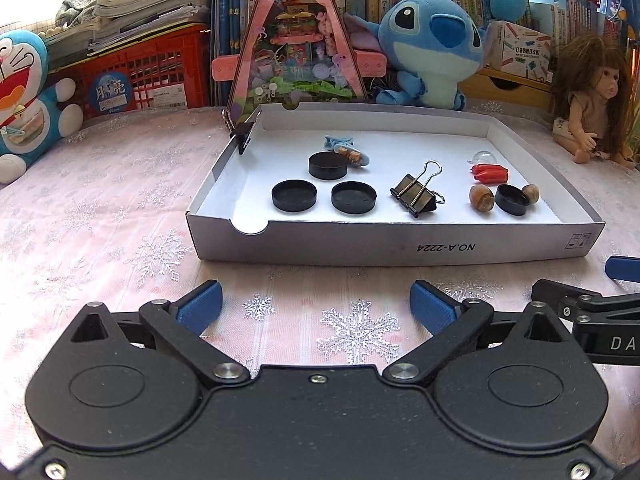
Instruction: Organize rigid objects
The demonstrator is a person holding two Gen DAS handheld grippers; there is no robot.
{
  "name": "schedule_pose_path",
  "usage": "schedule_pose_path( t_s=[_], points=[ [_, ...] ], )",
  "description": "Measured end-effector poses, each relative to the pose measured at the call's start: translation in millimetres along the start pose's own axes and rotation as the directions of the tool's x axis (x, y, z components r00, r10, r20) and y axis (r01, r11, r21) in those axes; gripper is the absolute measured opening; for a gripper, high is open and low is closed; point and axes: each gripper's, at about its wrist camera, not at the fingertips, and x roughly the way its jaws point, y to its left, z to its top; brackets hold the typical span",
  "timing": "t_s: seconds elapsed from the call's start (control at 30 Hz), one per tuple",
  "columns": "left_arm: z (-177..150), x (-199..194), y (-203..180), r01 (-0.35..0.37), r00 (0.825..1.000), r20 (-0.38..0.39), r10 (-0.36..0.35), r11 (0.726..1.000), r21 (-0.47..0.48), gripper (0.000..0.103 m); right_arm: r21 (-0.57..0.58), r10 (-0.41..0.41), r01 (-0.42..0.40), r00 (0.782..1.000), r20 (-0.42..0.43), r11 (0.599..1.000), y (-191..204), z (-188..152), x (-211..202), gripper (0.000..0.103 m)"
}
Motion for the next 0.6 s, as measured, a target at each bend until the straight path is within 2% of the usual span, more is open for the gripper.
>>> schedule_pose_path(
  t_s=[0.6],
  points=[
    [0.0,1.6,-0.3,-0.001,1.000,-0.004,0.001,1.000,0.000,0.103,-0.001,-0.001,0.001,1.000,-0.001,1.000,-0.1,-0.3,0.1,0.103]
  ],
)
